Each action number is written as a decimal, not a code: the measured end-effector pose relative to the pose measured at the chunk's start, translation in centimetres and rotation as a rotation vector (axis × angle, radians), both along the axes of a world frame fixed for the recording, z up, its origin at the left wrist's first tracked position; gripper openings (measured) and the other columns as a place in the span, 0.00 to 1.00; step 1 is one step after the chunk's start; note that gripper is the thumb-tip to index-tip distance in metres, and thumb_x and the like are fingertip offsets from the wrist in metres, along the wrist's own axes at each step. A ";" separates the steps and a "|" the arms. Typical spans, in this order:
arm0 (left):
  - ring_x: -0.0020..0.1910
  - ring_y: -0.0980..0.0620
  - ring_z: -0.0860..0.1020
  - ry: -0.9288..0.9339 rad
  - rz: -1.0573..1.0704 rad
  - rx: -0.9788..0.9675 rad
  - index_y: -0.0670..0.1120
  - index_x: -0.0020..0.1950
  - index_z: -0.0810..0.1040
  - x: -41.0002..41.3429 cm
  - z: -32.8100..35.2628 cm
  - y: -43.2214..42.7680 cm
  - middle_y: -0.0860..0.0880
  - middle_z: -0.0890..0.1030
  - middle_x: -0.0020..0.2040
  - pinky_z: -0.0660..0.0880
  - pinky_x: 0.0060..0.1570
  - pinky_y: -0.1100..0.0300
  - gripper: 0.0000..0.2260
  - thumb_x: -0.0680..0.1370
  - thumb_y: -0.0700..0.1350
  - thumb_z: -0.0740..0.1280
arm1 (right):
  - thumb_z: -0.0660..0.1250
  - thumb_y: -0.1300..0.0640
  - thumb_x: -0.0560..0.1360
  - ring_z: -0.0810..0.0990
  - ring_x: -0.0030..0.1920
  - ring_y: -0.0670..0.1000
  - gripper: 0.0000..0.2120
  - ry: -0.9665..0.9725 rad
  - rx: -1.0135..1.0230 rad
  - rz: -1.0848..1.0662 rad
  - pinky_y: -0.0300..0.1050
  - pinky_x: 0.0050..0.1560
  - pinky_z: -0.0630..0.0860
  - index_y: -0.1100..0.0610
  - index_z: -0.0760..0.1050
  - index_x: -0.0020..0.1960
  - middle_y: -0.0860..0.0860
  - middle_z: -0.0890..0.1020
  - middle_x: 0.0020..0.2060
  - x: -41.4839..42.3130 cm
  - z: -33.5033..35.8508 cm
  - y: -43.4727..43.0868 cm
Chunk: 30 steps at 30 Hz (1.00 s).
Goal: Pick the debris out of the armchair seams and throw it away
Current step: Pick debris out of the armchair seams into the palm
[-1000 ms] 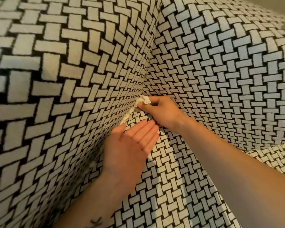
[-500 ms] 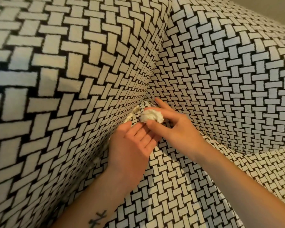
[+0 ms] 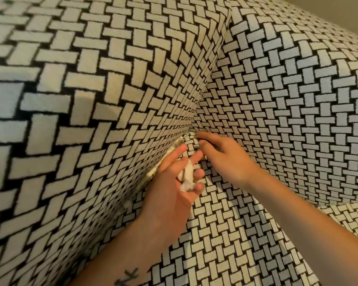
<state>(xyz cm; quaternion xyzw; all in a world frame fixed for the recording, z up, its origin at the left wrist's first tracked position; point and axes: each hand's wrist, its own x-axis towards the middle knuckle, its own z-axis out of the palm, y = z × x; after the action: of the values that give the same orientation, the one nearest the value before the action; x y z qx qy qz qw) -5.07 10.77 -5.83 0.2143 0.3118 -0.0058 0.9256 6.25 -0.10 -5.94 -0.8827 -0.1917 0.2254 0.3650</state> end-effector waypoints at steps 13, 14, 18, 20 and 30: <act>0.40 0.54 0.82 -0.017 -0.007 0.224 0.45 0.57 0.83 -0.3 -0.9 -0.5 0.46 0.88 0.51 0.80 0.41 0.62 0.12 0.85 0.38 0.59 | 0.57 0.44 0.80 0.69 0.70 0.52 0.22 -0.155 -0.471 0.418 0.55 0.71 0.68 0.52 0.75 0.68 0.48 0.72 0.69 3.8 -0.4 3.5; 0.40 0.53 0.82 -0.023 -0.008 0.207 0.43 0.55 0.83 -0.4 -0.8 -0.5 0.44 0.87 0.49 0.80 0.40 0.60 0.12 0.85 0.38 0.59 | 0.57 0.43 0.80 0.64 0.73 0.51 0.23 -0.147 -0.485 0.418 0.53 0.74 0.64 0.51 0.73 0.71 0.47 0.68 0.72 3.8 -0.6 3.6; 0.35 0.49 0.79 -0.044 -0.024 0.132 0.37 0.52 0.82 -0.5 -0.2 -0.3 0.40 0.83 0.45 0.78 0.35 0.57 0.13 0.75 0.43 0.63 | 0.62 0.40 0.78 0.59 0.73 0.47 0.30 -0.120 -0.462 0.361 0.47 0.74 0.59 0.51 0.69 0.76 0.45 0.65 0.71 4.2 -1.4 4.0; 0.35 0.48 0.79 -0.048 -0.074 0.112 0.36 0.52 0.83 -0.5 -0.1 -0.3 0.38 0.84 0.46 0.79 0.33 0.56 0.18 0.77 0.48 0.59 | 0.63 0.36 0.76 0.60 0.72 0.48 0.32 -0.121 -0.497 0.355 0.48 0.73 0.61 0.51 0.71 0.74 0.45 0.66 0.67 4.4 -1.7 4.4; 0.46 0.44 0.83 -0.077 -0.202 0.014 0.37 0.50 0.87 -0.6 -0.7 -0.1 0.36 0.85 0.54 0.82 0.40 0.51 0.32 0.83 0.58 0.51 | 0.70 0.28 0.62 0.70 0.65 0.48 0.38 -0.037 -0.335 0.245 0.48 0.71 0.68 0.53 0.81 0.63 0.48 0.72 0.62 4.4 -1.8 4.8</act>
<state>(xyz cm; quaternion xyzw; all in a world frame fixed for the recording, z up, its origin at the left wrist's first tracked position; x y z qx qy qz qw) -5.65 10.70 -6.48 0.2512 0.2527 -0.0889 0.9301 10.66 4.72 -7.71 -0.9052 -0.2639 0.2807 0.1794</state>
